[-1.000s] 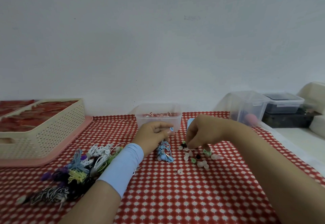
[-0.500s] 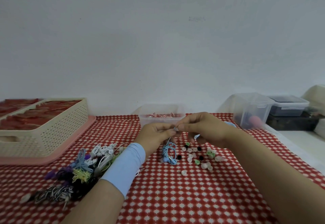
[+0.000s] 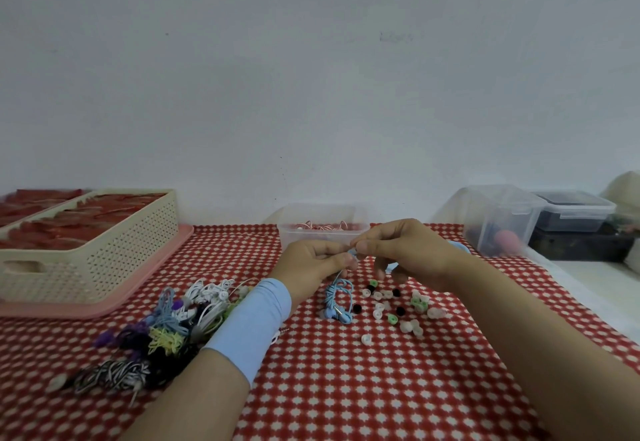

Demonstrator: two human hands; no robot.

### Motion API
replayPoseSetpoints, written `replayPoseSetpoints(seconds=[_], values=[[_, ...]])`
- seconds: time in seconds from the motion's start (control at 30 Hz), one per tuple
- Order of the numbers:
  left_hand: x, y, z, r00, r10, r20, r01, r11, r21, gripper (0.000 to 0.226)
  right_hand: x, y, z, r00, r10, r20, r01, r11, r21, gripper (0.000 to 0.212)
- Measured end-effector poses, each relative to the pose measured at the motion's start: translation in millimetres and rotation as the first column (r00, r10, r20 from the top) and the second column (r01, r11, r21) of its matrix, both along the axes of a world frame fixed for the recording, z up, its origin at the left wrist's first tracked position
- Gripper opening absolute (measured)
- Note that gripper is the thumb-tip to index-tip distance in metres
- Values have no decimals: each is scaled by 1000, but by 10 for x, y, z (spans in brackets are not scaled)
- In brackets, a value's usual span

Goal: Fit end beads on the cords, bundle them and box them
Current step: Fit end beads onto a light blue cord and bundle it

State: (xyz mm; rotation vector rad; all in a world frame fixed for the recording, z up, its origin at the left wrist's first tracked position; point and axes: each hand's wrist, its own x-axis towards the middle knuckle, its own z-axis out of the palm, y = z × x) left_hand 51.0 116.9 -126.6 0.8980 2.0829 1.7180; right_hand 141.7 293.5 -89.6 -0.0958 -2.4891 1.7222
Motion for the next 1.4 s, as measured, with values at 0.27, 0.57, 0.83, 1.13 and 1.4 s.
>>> replayPoseSetpoints(seconds=[0.27, 0.57, 0.83, 1.13, 1.4], values=[[7, -10, 13, 999, -15, -41, 14, 999, -35, 9, -12, 7, -18, 998, 14, 56, -8, 995, -95, 14], [38, 23, 22, 998, 21, -52, -21, 1000, -8, 8, -28, 33, -49, 997, 22, 68, -12, 990, -141, 14], [47, 3, 57, 996, 3, -93, -10, 997, -81, 10, -53, 77, -78, 993, 2, 116, 14, 990, -138, 11], [55, 23, 71, 996, 72, -56, -73, 997, -27, 16, -3, 62, -1, 999, 17, 36, -15, 998, -53, 12], [72, 30, 81, 989, 134, -69, -136, 991, -17, 17, -41, -7, -9, 994, -47, -100, 59, 990, 125, 6]])
